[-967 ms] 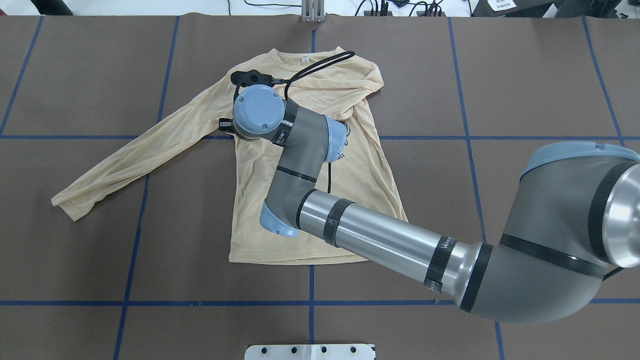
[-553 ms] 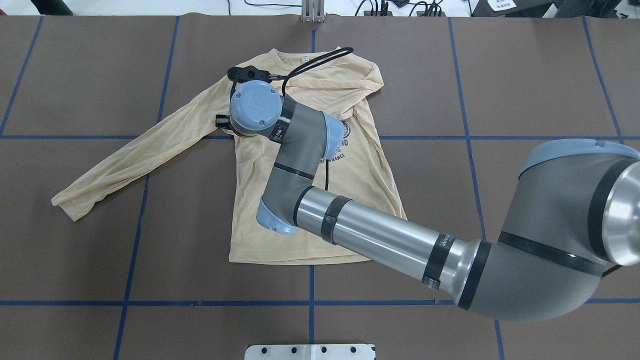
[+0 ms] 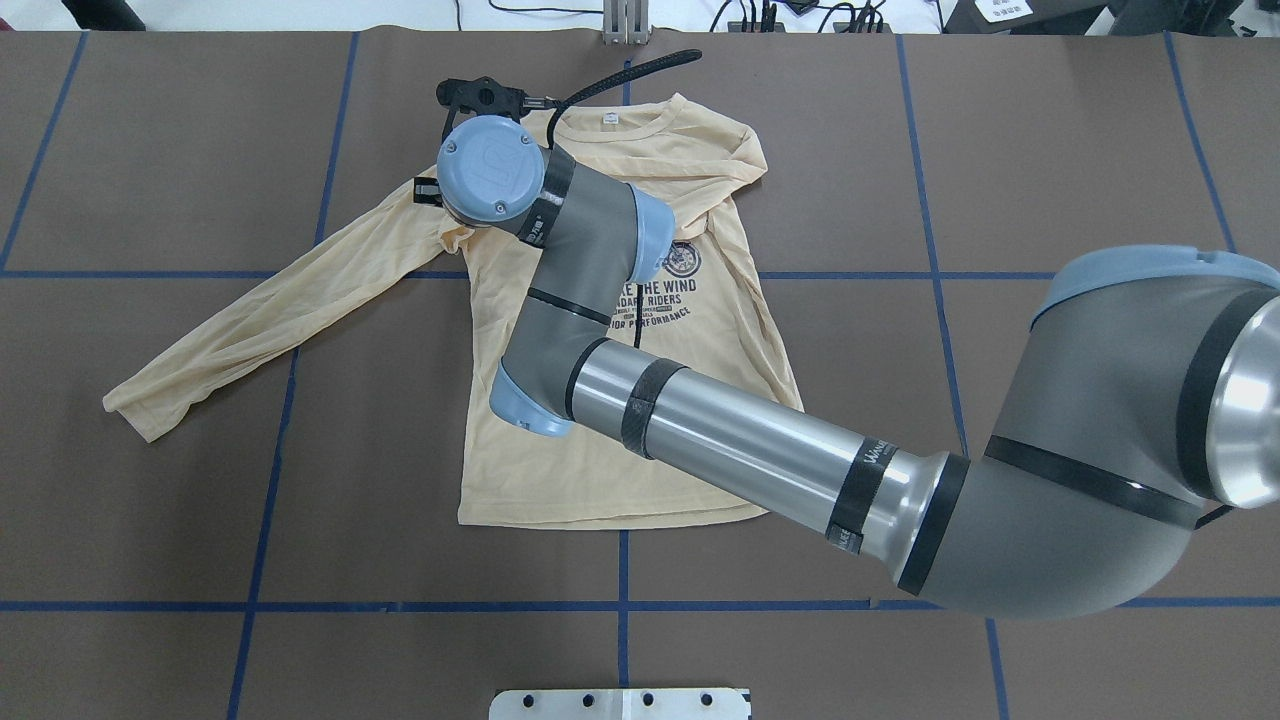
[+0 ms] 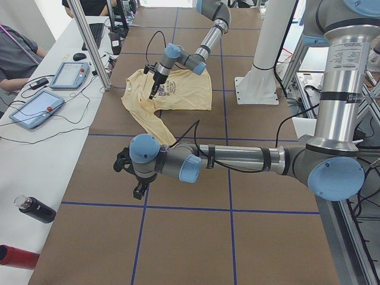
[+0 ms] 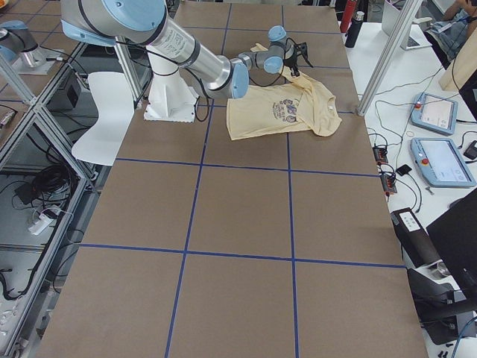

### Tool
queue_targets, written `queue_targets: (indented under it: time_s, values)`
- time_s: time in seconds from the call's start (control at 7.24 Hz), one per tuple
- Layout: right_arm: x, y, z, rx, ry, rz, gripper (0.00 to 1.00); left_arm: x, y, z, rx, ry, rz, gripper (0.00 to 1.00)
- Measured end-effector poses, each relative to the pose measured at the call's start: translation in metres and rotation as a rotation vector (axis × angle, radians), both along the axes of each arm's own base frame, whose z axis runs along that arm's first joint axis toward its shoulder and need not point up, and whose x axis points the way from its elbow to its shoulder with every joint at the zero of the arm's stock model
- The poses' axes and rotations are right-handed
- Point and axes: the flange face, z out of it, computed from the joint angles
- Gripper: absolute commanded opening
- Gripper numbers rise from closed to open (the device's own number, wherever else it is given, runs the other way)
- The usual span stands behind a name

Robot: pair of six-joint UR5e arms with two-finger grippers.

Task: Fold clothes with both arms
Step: 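Lower the sleeve onto the shirt near the opposite shoulder and release, then withdraw the right gripper back over the shirt toward its own side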

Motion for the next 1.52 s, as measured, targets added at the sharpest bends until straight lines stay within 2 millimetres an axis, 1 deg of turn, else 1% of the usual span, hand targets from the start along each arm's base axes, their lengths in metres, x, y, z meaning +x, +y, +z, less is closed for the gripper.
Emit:
queue_targets:
  time_s: [0.28, 0.41, 0.55, 0.69, 0.97, 1.24, 1.38, 1.52]
  values:
    - [0.002, -0.008, -0.012, 0.024, 0.014, 0.059, 0.0, -0.006, 0.0, -0.001, 0.003, 0.0, -0.011, 1.0]
    - [0.003, -0.011, -0.016, 0.033, 0.021, 0.083, 0.42, -0.008, 0.0, -0.002, 0.003, 0.0, -0.015, 1.0]
    - [0.003, -0.013, -0.02, 0.04, 0.025, 0.099, 0.95, -0.009, 0.0, -0.002, 0.003, -0.001, -0.017, 1.0]
    - [0.005, -0.014, -0.032, 0.05, 0.018, 0.112, 0.95, -0.011, 0.0, -0.002, 0.004, -0.001, -0.021, 1.0]
    - [0.011, -0.013, -0.068, 0.047, -0.036, 0.153, 0.96, -0.018, 0.0, -0.004, 0.009, -0.001, -0.032, 1.0]
    - [0.017, -0.013, -0.085, 0.03, -0.079, 0.168, 0.98, -0.019, -0.001, -0.007, 0.005, 0.003, -0.043, 1.0]
    - [0.026, -0.015, -0.094, 0.023, -0.103, 0.154, 0.99, -0.019, -0.002, -0.01, 0.002, 0.01, -0.059, 1.0]
    - [0.041, -0.019, -0.1, 0.012, -0.12, 0.137, 0.99, -0.019, -0.003, -0.015, 0.004, 0.026, -0.092, 1.0]
